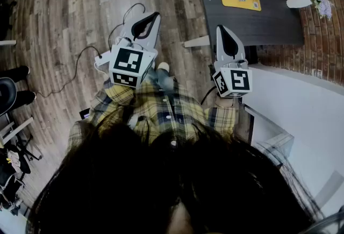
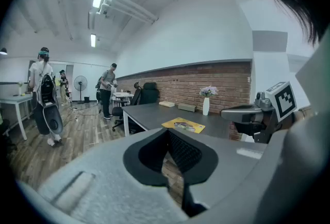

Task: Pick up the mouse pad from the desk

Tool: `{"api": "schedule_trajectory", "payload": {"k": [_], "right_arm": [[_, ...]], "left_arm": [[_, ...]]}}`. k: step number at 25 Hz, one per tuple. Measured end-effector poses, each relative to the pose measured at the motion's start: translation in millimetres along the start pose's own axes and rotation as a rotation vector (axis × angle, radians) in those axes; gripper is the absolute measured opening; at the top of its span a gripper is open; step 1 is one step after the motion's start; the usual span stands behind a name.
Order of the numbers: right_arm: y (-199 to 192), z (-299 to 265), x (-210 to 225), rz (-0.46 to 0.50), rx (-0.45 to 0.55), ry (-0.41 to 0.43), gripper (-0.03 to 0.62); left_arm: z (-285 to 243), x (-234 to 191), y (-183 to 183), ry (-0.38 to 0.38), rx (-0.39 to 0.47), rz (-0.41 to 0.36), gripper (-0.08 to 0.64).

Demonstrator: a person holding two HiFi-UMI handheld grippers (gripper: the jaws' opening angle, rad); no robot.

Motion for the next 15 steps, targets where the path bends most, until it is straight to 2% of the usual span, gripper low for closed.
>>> {"api": "schedule_trajectory", "payload": {"k": [5, 9, 10, 15], "right_arm": [[1, 6, 6, -0.043, 0.03, -0.044, 0.005], [2, 8, 14, -0.087, 0.034, -0.036, 0.012], [3, 8, 17, -0.091, 0.034, -0.035, 0.019], [6, 10, 30, -0.118, 0.037, -0.023, 0.132]], "left_arm": [[3, 0, -2, 0.005, -0.002, 0.006, -0.003], [-2, 2, -3, 0.008, 0.0, 0.034, 0.007], [-4, 3, -3, 0.008, 0.004, 0.04, 0.05], [-15, 6, 2, 0.021, 0.024, 0.061, 0.158]]}}
Point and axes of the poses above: the fingertips, and each gripper's own axes: z backward along the fingers, x to its right, y out of its top, the point moved 3 cm from there along z, backward along the fingers, and after that the axes turned 14 degrees about -z, right-handed, at the moved point
